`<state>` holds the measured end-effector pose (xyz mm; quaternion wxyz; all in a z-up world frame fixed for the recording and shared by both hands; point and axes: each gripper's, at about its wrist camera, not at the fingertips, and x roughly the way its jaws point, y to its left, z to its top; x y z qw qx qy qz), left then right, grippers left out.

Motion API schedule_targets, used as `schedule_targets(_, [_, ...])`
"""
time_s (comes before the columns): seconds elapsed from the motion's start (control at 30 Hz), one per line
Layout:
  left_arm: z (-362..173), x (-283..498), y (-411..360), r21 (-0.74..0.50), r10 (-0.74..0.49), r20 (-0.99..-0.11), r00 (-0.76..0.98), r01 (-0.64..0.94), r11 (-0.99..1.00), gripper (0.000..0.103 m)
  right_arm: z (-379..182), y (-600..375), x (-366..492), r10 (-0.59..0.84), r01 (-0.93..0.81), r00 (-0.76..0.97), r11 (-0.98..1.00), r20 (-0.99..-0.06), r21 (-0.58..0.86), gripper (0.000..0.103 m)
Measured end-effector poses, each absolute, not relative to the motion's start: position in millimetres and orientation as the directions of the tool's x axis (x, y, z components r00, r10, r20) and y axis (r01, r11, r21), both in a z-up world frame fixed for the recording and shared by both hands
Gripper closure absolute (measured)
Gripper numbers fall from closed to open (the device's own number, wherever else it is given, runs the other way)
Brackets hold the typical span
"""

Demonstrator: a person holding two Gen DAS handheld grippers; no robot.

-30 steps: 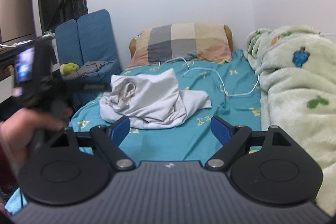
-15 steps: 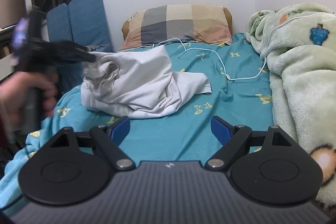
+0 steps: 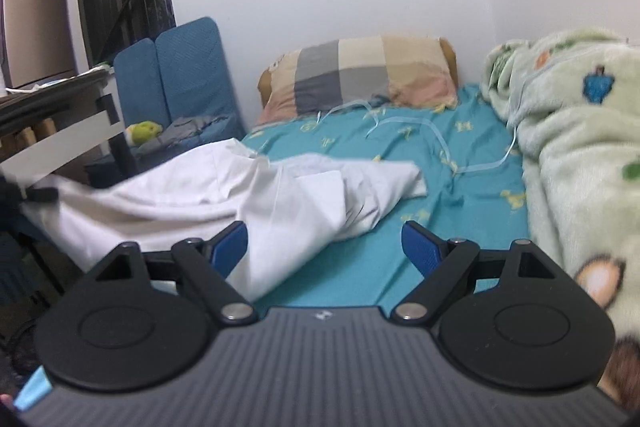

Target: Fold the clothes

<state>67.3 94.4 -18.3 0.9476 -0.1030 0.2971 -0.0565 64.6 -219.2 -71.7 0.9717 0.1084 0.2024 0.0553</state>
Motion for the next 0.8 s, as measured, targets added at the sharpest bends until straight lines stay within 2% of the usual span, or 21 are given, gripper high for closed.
schedule_targets(0.07, [-30.5,79.6,106.1,-0.207,-0.106,-0.620,0.777,-0.031,0.978,0.096,-74.7,-212.6,62.5,0.159,-0.073,0.901,0.973,-0.403,0.219,0.017])
schedule_targets(0.2, [-41.2,91.9,118.6,-0.206,-0.078,-0.685,0.725,-0.090,0.974,0.091,-82.0,-199.7,61.2,0.166,-0.093,0.879,0.979,-0.447,0.180,0.017])
schedule_targets(0.27, [-39.1,88.0,116.9,-0.184,-0.064,-0.674,0.736,-0.083,0.979,0.081,-85.2,-198.8,62.6,0.168,-0.092,0.868,0.979,-0.468,0.182,0.017])
schedule_targets(0.33, [-34.9,82.0,108.8,-0.157,-0.052,-0.652,0.756,-0.068,0.985,0.063,-87.5,-200.2,63.6,0.173,-0.083,0.857,0.976,-0.485,0.202,0.017])
schedule_targets(0.5, [-26.1,82.3,77.7,-0.109,-0.094,-0.603,0.792,0.035,0.993,0.039,-93.7,-201.8,75.0,0.217,-0.088,0.827,0.961,-0.519,0.263,0.017])
schedule_targets(0.6, [-31.9,96.9,53.3,-0.066,-0.118,-0.605,0.787,0.099,0.993,0.037,-92.2,-200.3,98.3,0.239,-0.093,0.817,0.953,-0.525,0.289,0.017])
schedule_targets(0.73, [-53.4,138.2,29.9,-0.057,-0.111,-0.623,0.774,0.096,0.994,0.037,-86.7,-203.4,146.7,0.279,-0.089,0.802,0.930,-0.528,0.356,0.018])
schedule_targets(0.8, [-64.4,153.8,31.0,-0.120,-0.128,-0.635,0.762,0.067,0.991,0.037,-84.0,-204.1,179.0,0.282,-0.077,0.805,0.922,-0.522,0.379,0.018])
